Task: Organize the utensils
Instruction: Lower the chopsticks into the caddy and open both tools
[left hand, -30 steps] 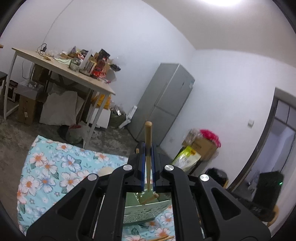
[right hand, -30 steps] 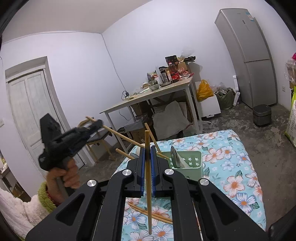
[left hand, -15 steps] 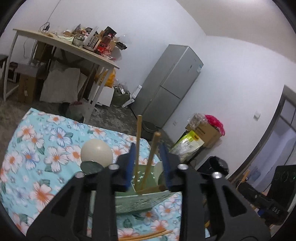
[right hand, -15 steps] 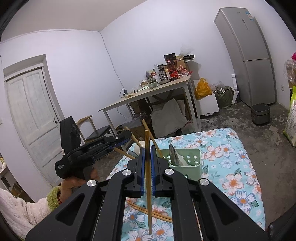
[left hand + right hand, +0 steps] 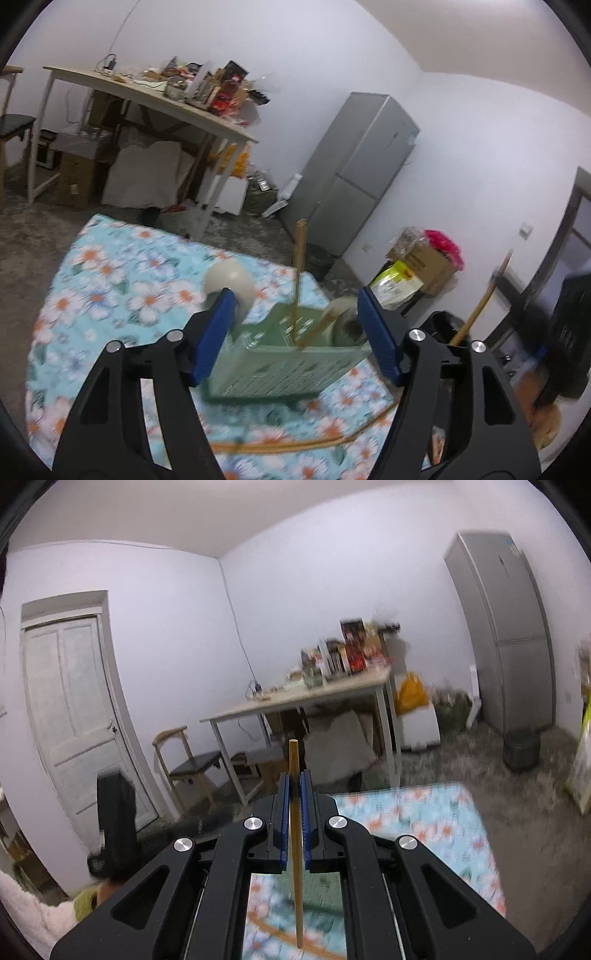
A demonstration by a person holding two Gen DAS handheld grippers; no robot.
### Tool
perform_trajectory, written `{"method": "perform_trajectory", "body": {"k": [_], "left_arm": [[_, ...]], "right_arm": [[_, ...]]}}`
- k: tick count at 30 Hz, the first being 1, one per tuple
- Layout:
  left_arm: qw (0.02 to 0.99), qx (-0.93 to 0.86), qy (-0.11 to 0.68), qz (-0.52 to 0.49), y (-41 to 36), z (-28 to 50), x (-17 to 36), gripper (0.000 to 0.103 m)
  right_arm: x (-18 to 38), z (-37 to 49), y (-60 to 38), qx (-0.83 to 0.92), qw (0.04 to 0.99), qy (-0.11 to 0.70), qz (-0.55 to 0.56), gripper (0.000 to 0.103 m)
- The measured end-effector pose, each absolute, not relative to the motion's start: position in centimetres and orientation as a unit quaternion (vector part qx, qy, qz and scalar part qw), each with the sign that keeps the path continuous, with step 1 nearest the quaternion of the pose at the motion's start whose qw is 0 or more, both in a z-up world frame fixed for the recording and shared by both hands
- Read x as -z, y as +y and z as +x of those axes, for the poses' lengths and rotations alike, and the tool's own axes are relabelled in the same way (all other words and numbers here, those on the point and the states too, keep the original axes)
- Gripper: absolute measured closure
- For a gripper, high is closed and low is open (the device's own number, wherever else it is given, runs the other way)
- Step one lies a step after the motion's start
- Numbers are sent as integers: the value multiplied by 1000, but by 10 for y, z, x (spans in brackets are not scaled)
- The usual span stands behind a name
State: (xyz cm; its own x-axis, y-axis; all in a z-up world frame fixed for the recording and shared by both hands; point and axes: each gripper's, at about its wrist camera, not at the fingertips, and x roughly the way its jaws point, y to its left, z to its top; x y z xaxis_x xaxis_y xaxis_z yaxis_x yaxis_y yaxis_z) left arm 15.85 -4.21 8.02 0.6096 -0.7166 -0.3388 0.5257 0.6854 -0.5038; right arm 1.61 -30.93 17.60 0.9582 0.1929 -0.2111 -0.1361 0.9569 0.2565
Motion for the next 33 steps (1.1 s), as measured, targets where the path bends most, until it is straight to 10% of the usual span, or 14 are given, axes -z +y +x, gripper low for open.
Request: {"method": "perform_trajectory", "body": {"k": [12,25,27,29,33], "left_arm": [[896,280,323,-119,-16,127,-34,16],[904,252,335,-85,-25,125,-25,15],[904,248,337,-86,-26,126,-24,15],[904,244,341,-87,-25,127,-22,15],[905,233,346,-86,-23,131,-20,15]], "right_arm": [[-225,64,-302,-78,995,43,53,97],[-156,134,-273,-69,987,140,-29,96],[-150,136,-270,-69,984,160,-35,89],[-151,133,-272,-73,984,159,-25,62],[-161,117,-286,-75,988,138,7,55]]}}
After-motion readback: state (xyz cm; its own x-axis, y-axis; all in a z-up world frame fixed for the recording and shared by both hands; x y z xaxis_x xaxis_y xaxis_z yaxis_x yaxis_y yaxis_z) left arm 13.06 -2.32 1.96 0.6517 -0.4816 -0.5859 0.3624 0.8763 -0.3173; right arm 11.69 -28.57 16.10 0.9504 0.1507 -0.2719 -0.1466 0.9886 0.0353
